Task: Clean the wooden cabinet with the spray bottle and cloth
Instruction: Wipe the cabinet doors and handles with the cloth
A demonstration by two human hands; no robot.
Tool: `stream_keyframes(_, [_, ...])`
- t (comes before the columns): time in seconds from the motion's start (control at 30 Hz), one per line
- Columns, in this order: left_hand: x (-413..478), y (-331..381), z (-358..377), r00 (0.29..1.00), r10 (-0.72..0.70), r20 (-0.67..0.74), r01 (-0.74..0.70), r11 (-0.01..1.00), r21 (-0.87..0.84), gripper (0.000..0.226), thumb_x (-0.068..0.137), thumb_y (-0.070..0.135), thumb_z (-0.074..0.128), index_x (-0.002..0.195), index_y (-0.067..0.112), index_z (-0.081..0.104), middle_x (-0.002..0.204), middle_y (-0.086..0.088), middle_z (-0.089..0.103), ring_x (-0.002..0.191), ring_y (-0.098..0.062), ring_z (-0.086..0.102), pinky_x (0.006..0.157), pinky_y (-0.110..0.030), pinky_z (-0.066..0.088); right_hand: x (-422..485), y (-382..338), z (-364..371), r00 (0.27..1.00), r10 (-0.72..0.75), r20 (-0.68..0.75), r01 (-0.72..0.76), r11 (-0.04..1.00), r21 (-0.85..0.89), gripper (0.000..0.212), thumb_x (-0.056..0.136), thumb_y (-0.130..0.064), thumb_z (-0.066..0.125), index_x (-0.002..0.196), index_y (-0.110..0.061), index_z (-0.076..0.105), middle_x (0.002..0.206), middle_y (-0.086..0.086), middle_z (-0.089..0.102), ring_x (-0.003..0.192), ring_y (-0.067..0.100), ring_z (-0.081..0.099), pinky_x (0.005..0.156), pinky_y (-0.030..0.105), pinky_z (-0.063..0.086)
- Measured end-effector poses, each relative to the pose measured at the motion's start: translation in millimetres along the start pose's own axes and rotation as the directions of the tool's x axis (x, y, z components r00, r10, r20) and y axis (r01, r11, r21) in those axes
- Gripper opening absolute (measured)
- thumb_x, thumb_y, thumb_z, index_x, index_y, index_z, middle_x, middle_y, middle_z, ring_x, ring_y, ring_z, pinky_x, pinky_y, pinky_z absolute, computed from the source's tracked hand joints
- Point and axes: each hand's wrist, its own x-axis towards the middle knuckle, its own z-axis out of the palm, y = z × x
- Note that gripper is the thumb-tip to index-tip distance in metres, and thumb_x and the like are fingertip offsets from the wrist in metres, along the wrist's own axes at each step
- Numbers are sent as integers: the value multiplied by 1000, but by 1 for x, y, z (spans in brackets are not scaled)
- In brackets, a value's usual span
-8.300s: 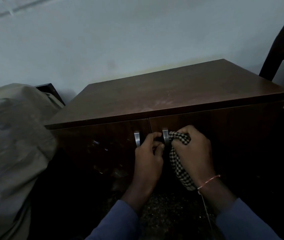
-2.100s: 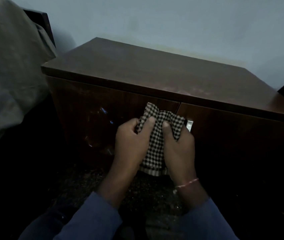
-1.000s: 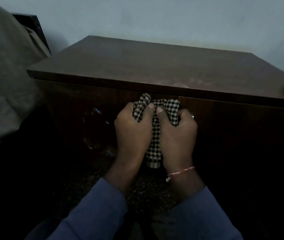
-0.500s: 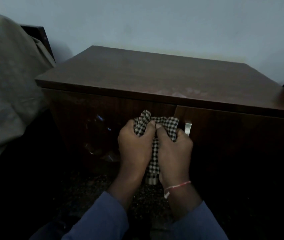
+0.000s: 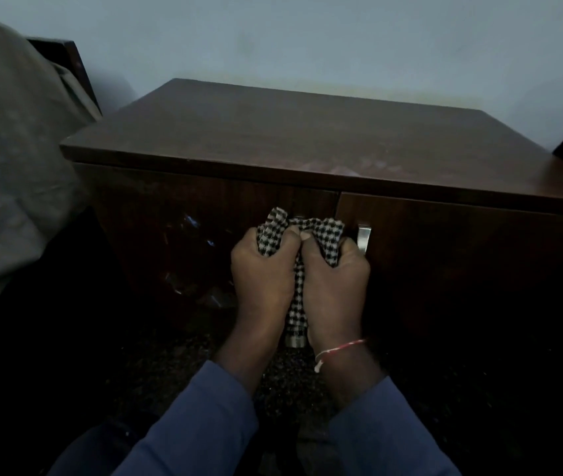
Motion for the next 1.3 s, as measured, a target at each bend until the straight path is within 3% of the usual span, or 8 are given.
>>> stream_keyframes(0.3, [-13, -16, -16, 988, 146, 51, -152, 978, 143, 11, 88, 12, 69, 81, 6, 64, 67, 8, 64, 58, 4, 58, 56, -15, 47, -17, 26, -6, 998, -52, 23, 54, 994, -91, 9, 92, -20, 64, 99, -16, 65, 92, -1, 72, 86, 10, 70, 81, 38, 58])
stream_keyframes(0.5, [-16, -34, -17, 961, 272, 49, -276, 927, 253, 12, 87, 13, 70, 80, 12, 60, 66, 9, 64, 58, 1, 60, 55, -16, 47, -16, 35, -10, 995, -96, 13, 97, 981, -169, 3, 91, -18, 65, 94, -18, 63, 87, -4, 71, 80, 5, 68, 74, 28, 57])
stream_keyframes(0.7, [-15, -49, -22, 970, 231, 79, -244, 902, 356, 23, 81, 32, 62, 80, 8, 59, 68, 0, 66, 61, -16, 64, 61, -42, 54, -14, 46, -10, 999, -37, -21, 29, 958, -285, 10, 88, -19, 67, 83, -15, 60, 75, -4, 66, 67, 8, 63, 70, 42, 56])
stream_keyframes(0.8, [-13, -45, -21, 961, 266, 71, -274, 900, 340, 16, 86, 18, 67, 77, 8, 58, 64, 2, 64, 56, -7, 60, 56, -33, 52, -12, 44, -11, 998, -64, -11, 58, 959, -278, 7, 87, -18, 68, 85, -14, 61, 74, -5, 66, 65, 2, 62, 64, 28, 55])
stream_keyframes(0.93, [-11, -52, -24, 977, 204, 66, -213, 905, 368, 14, 86, 14, 66, 76, 11, 58, 64, 4, 63, 57, -6, 59, 57, -30, 52, -13, 49, -9, 999, -52, 4, 50, 939, -341, 8, 86, -20, 69, 85, -16, 62, 76, -6, 66, 70, 6, 64, 68, 32, 55])
stream_keyframes(1.03, [-8, -43, -22, 970, 241, 30, -236, 907, 349, 23, 88, 12, 67, 69, 13, 54, 57, 9, 54, 50, 0, 51, 49, -14, 40, -12, 41, -6, 997, -81, 15, 82, 946, -313, 15, 86, -17, 68, 75, -14, 58, 64, -6, 61, 56, 0, 55, 56, 28, 51])
stream_keyframes(1.2, [-1, -45, -28, 969, 225, 106, -248, 887, 390, 22, 92, 21, 64, 74, 13, 54, 59, 6, 57, 52, -2, 51, 51, -22, 43, -16, 46, -3, 993, -118, 5, 112, 928, -354, 13, 87, -22, 67, 82, -13, 58, 65, -8, 60, 57, 2, 57, 60, 37, 55])
stream_keyframes(1.3, [-10, -42, -34, 981, 164, 107, -191, 919, 345, 16, 92, 18, 64, 78, 12, 60, 65, 5, 62, 57, 2, 55, 56, -17, 44, -20, 42, -9, 998, -66, 22, 69, 937, -341, 6, 89, -22, 66, 87, -18, 62, 73, -7, 65, 66, 3, 62, 67, 35, 55])
